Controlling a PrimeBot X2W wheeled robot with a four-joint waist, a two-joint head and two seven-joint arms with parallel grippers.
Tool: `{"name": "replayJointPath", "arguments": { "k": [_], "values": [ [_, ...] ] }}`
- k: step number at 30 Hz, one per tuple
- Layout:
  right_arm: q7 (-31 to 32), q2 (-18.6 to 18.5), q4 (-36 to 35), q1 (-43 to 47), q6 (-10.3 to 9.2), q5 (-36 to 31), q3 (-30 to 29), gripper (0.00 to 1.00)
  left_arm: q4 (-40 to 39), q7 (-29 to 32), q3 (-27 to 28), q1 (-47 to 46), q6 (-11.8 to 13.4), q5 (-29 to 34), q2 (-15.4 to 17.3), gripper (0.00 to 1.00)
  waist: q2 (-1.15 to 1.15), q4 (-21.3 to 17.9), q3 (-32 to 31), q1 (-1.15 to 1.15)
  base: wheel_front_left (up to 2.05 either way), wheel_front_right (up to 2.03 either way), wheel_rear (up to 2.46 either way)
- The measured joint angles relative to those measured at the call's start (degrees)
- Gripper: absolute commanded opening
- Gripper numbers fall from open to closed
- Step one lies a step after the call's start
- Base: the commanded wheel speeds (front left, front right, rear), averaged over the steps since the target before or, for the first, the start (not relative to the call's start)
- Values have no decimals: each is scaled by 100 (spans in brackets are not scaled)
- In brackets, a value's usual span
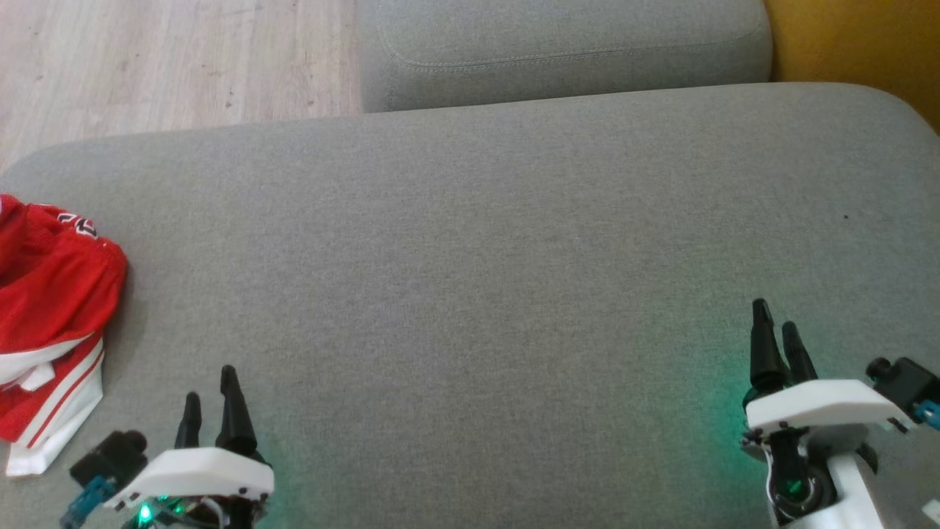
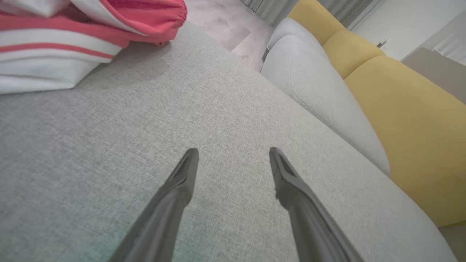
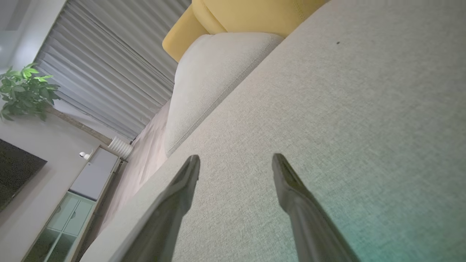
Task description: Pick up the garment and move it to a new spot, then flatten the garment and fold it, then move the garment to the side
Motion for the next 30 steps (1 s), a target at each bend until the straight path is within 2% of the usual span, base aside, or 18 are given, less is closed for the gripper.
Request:
{"name": "replayJointPath", "arguments": {
  "k": [30],
  "values": [
    [-475, 9, 522, -266, 0, -2377, -90, 100, 222, -500, -211, -131, 389, 2043, 98, 100, 0, -27, 98, 0, 0, 0, 0]
  ]
}}
